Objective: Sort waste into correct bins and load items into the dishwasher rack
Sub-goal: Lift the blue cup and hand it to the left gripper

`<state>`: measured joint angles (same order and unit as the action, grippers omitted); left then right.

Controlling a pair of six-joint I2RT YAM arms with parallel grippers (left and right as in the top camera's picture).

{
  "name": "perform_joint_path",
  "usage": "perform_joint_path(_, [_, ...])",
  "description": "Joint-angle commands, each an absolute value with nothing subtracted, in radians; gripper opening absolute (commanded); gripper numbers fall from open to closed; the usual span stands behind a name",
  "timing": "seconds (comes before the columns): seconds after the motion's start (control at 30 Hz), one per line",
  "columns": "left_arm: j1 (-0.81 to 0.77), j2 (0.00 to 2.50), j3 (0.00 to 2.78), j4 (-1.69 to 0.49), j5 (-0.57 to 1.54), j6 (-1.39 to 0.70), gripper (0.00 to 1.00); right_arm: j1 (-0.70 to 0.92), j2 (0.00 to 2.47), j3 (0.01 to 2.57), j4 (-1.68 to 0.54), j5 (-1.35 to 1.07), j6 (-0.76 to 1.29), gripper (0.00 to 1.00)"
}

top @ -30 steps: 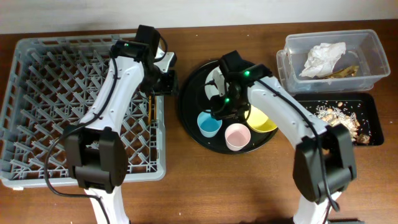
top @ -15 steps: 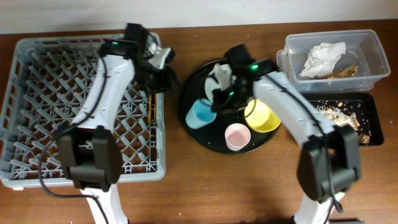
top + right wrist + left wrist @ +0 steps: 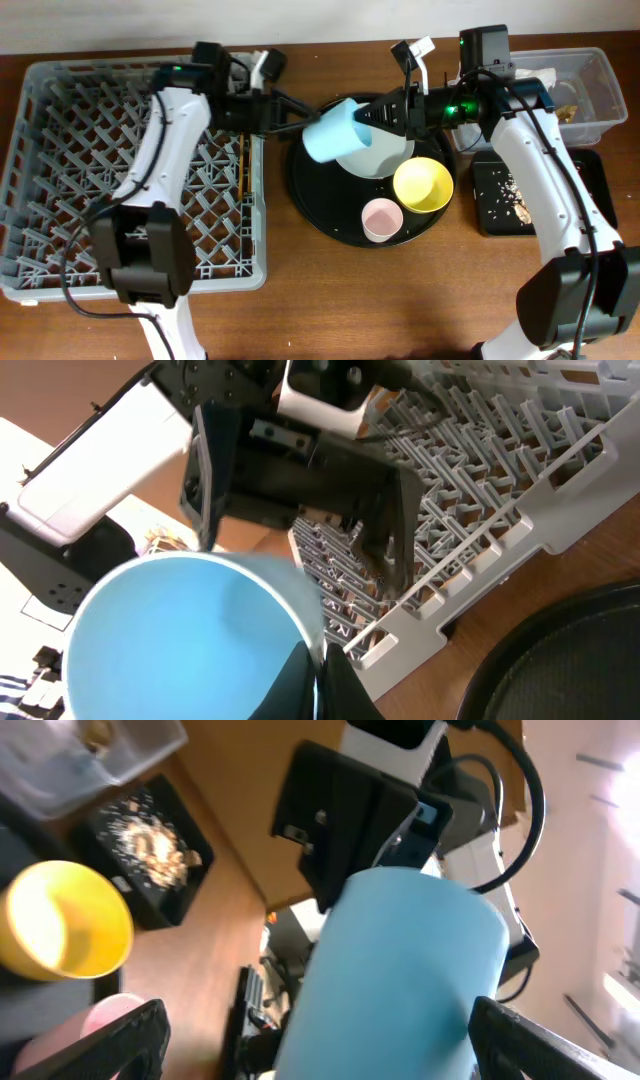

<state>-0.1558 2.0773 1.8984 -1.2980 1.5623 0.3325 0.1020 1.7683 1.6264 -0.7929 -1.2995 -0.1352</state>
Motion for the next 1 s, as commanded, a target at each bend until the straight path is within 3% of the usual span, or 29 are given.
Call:
perform_joint_path(0.0, [-0.189, 2.040, 1.916, -1.299, 1.574, 0.353, 0.95, 0.146, 1.770, 1.637, -0.777, -1.293, -0.142, 0.04])
perform_joint_path(0.57, [-0.171, 2.040, 1.916, -1.300, 1.574, 0.353, 0.94, 0.145, 1.787, 1.637, -0.429, -1.215, 0.131, 0.04])
perform_joint_path(0.8, [-0.171, 2.040, 1.916, -1.299, 1.574, 0.353, 0.94, 0.160, 1.855, 1.637, -0.430, -1.215, 0.133, 0.04])
perform_joint_path(0.97, [-0.169, 2.040, 1.916, -1.299, 1.574, 0.353, 0.79, 0.185, 1.862, 1.629, -0.430, -1.147, 0.133, 0.04])
